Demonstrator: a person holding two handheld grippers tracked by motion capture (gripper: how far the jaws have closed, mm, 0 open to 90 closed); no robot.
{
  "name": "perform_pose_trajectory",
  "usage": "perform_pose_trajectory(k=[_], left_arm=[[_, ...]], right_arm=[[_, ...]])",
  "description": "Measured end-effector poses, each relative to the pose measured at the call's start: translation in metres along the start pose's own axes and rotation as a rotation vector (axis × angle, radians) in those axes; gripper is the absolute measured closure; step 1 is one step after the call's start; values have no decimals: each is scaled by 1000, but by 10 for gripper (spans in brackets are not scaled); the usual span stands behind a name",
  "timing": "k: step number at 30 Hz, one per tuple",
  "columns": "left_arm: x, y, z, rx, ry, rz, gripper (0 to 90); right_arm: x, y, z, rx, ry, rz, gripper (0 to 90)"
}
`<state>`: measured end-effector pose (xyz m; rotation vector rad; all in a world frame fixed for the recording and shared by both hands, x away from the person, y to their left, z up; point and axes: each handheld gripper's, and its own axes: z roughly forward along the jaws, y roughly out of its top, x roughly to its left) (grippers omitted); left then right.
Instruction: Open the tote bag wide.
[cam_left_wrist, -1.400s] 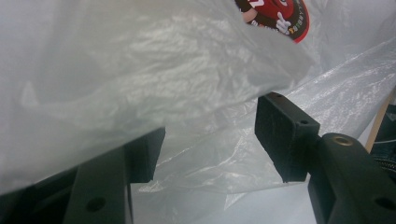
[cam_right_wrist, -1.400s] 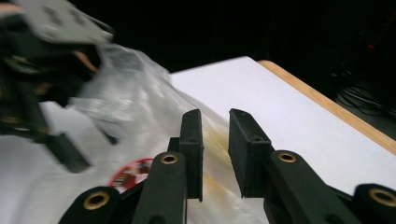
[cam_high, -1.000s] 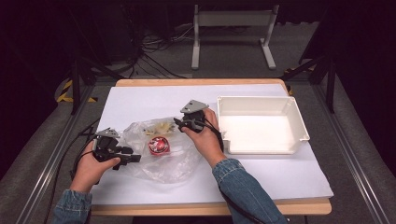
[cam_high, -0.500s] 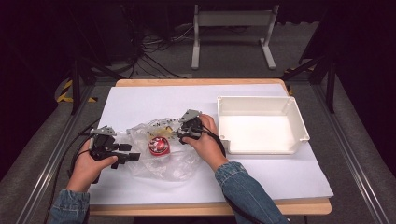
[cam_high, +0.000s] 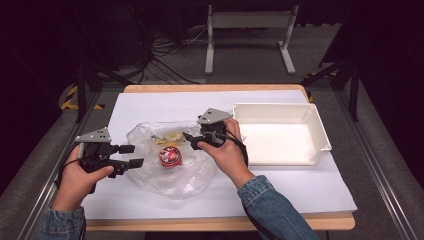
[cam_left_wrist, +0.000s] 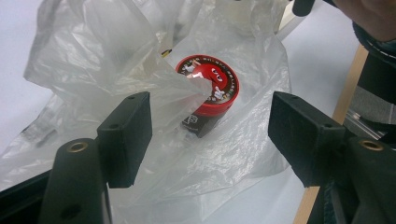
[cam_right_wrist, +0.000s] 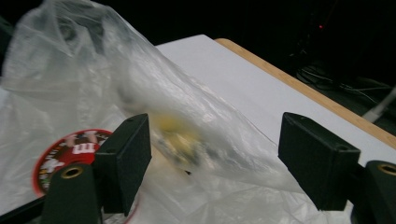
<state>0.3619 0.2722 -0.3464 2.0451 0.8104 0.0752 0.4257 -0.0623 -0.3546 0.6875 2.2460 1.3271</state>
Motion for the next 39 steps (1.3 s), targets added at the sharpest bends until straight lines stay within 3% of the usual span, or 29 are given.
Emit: perform_pose_trajectory(k=[6, 9, 16, 17, 18, 20, 28, 39], left_arm=[[-2, -2, -6, 31, -1, 23, 270], [-5, -2, -11, 38, -34, 61, 211], [-4, -4, -20, 5, -77, 64, 137], [-3, -7, -20, 19, -92, 89, 132], [-3, -7, -20, 19, -92, 89, 84], [-2, -11, -21, 13, -117, 78, 66], [-2, -20, -28, 16, -65, 65, 45], [-4, -33, -36, 31, -43, 48, 44]], right_arm=[[5, 7, -14, -57, 95, 9, 249], [9, 10, -18, -71, 159, 5, 249], [14, 14, -17, -77, 338, -4, 247], [15, 15, -17, -77, 352, -7, 247], [15, 15, -17, -77, 352, -7, 247], [17, 17, -15, -88, 401, -24, 246], [23, 13, 1, -59, 425, -39, 216], [32, -6, 30, 14, 429, -36, 183]])
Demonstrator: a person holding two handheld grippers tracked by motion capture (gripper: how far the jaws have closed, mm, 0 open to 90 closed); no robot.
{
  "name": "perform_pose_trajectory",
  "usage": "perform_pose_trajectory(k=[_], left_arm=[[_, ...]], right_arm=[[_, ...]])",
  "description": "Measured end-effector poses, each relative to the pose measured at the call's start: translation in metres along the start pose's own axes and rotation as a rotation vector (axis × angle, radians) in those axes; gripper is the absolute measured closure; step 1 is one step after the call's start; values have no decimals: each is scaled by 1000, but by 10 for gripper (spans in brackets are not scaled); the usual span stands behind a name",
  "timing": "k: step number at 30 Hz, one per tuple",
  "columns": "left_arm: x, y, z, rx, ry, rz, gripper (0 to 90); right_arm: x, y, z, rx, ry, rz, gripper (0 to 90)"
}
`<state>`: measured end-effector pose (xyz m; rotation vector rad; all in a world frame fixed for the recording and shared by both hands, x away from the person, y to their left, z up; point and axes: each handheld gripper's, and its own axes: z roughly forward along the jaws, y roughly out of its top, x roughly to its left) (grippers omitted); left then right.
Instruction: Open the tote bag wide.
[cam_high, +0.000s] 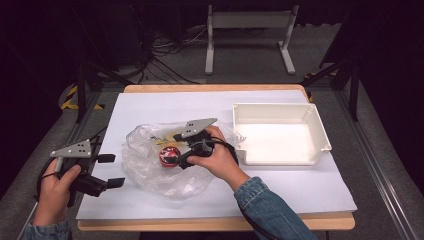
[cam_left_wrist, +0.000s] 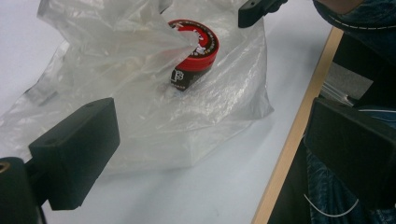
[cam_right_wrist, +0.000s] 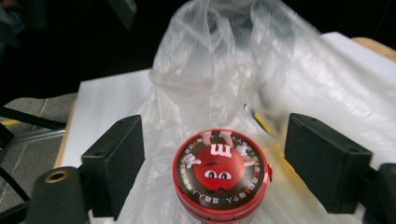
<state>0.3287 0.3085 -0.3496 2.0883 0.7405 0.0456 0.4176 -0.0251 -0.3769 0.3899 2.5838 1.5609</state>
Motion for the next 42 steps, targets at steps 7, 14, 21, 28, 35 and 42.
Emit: perform_pose_trajectory(k=[7, 14, 21, 28, 35, 42], left_arm=[[-2, -6, -4, 5, 6, 3, 44], [-2, -8, -4, 12, 7, -1, 45], [-2, -8, -1, 15, 7, -9, 45], [-1, -10, 3, -16, 52, -28, 42], [-3, -12, 5, -46, 90, -49, 44], [-2, -11, 4, -43, 94, -56, 45]], right_arm=[[-4, -14, 20, 47, -9, -2, 124], [-4, -27, 33, 92, -33, -19, 94], [-5, -42, 45, 106, -39, -9, 98], [-7, -54, 54, 98, -38, -3, 103], [-5, -52, 55, 55, -42, -20, 124], [-3, -48, 53, 42, -45, -20, 206]])
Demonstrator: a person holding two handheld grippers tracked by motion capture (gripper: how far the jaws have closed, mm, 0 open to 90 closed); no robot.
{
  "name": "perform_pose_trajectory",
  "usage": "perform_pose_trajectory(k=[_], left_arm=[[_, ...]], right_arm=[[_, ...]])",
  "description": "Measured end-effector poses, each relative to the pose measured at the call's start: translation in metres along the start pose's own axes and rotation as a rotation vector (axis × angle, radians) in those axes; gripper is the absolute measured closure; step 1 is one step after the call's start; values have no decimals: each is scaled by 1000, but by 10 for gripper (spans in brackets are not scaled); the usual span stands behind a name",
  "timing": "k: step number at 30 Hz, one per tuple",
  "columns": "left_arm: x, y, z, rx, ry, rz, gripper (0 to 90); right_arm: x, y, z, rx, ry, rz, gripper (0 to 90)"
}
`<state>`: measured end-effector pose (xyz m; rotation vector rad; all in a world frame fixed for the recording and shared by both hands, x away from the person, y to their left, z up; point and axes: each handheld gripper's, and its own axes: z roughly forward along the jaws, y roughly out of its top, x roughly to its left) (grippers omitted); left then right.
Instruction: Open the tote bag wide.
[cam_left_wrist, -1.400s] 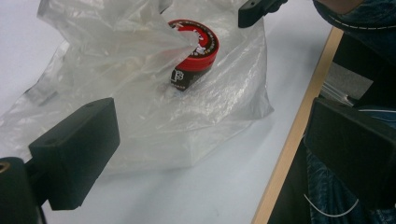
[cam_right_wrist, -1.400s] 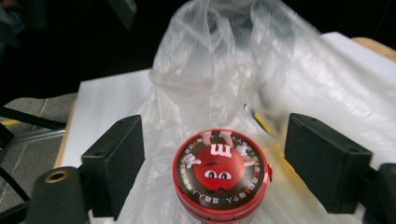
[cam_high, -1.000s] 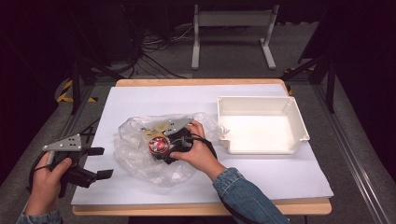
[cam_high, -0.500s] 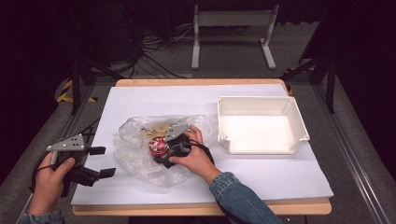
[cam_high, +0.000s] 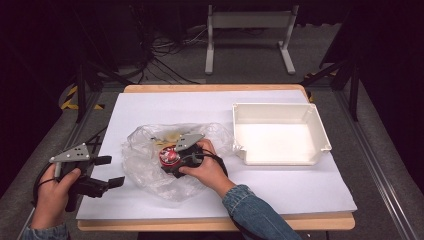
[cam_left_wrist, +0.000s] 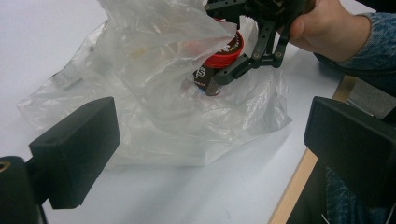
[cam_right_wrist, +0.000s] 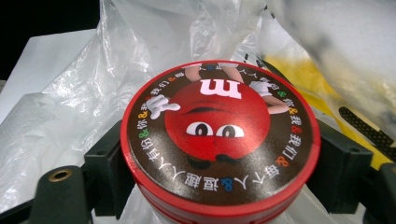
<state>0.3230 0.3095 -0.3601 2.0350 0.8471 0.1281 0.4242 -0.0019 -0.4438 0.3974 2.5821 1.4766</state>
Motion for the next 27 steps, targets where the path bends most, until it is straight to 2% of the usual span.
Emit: perform_pose_trajectory(k=[13, 19, 27], left_arm=[[6, 2, 4, 6, 4, -20, 44], [9, 10, 10, 13, 10, -31, 44], [16, 20, 18, 5, 18, -38, 40]], right_arm=[[1, 9, -9, 21, -19, -22, 210], [2, 21, -27, 17, -13, -36, 210], [3, 38, -57, 4, -38, -38, 209]])
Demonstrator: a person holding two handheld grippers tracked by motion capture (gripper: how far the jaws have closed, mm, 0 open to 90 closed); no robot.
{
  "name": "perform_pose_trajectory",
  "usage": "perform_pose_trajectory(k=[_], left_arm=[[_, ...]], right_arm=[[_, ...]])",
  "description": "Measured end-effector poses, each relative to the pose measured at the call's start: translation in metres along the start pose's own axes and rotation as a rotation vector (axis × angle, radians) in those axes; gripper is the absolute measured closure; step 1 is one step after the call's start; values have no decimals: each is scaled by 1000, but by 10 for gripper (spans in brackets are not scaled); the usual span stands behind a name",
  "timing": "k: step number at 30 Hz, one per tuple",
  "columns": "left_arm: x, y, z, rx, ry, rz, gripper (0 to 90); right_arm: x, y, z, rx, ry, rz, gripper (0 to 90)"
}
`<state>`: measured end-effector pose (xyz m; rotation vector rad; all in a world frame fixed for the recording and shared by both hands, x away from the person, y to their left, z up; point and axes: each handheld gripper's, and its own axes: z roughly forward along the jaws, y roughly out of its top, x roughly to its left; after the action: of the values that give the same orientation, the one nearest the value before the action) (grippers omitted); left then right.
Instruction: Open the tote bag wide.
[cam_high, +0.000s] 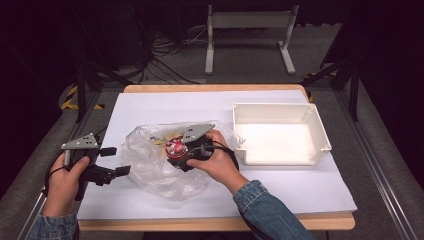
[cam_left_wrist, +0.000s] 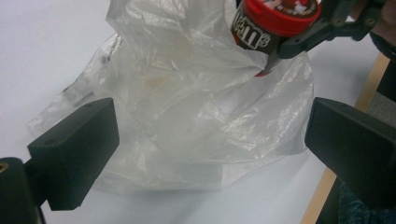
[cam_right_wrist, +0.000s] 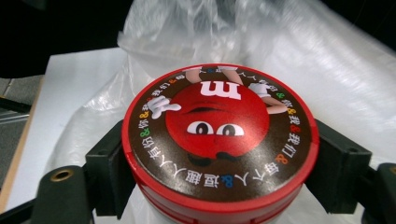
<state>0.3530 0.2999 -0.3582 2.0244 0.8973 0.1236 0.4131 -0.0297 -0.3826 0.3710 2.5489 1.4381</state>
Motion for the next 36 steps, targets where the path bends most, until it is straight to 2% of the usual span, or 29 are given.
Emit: perform_pose_trajectory(k=[9, 17, 23, 27, 30, 36], left_arm=[[4, 7, 2, -11, 6, -1, 38], [4, 8, 3, -18, 1, -6, 35], [5, 8, 2, -37, -2, -6, 35], [6, 8, 1, -42, -1, -3, 35], [6, 7, -1, -55, -19, 9, 33], [8, 6, -5, -64, -14, 6, 32]], right_arm=[[3, 16, -27, 5, -2, -8, 209], [1, 26, -44, 23, 0, -14, 209], [-1, 34, -59, 1, -3, 10, 209], [-2, 36, -66, 0, -14, 10, 209], [-5, 37, -75, 3, -13, 11, 209], [-8, 35, -90, 0, -37, 19, 209]])
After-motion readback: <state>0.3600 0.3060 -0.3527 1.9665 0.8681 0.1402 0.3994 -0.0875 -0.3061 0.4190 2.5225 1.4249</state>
